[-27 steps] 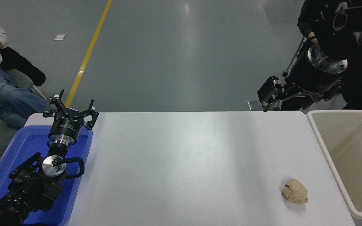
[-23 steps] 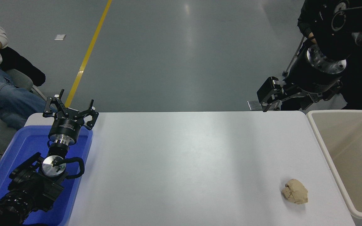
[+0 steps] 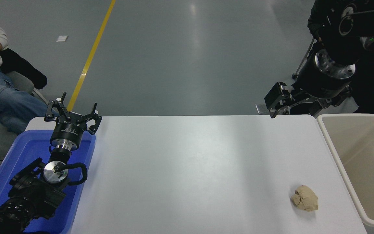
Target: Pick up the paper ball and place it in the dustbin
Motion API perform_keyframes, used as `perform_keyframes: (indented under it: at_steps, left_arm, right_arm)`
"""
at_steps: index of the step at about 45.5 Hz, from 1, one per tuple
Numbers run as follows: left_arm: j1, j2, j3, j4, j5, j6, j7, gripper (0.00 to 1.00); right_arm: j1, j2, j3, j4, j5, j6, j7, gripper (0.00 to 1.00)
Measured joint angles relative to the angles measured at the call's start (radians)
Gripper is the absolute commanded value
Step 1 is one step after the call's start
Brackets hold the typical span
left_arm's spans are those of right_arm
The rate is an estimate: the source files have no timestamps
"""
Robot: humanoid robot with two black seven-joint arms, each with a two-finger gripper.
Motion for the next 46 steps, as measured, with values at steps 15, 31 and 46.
perform_keyframes:
  at_steps: [15,31,46]
  left_arm:
    - [0.0,0.0,0.0,0.0,0.0,0.0,0.0,0.99]
    - [0.0,0.0,0.0,0.0,0.0,-0.001,0.0,0.99]
    - [0.0,0.0,0.0,0.0,0.0,-0.001,0.0,0.99]
  right_arm:
    - [-0.011,-0.002,0.004,-0.036,0.0,0.0,0.002,1.0]
    - [-0.092,-0.036,0.008,-0.153,-0.013,0.0,0.003,1.0]
    - [-0.214,-0.18,0.03,-0.313,-0.039,0.0,0.002,1.0]
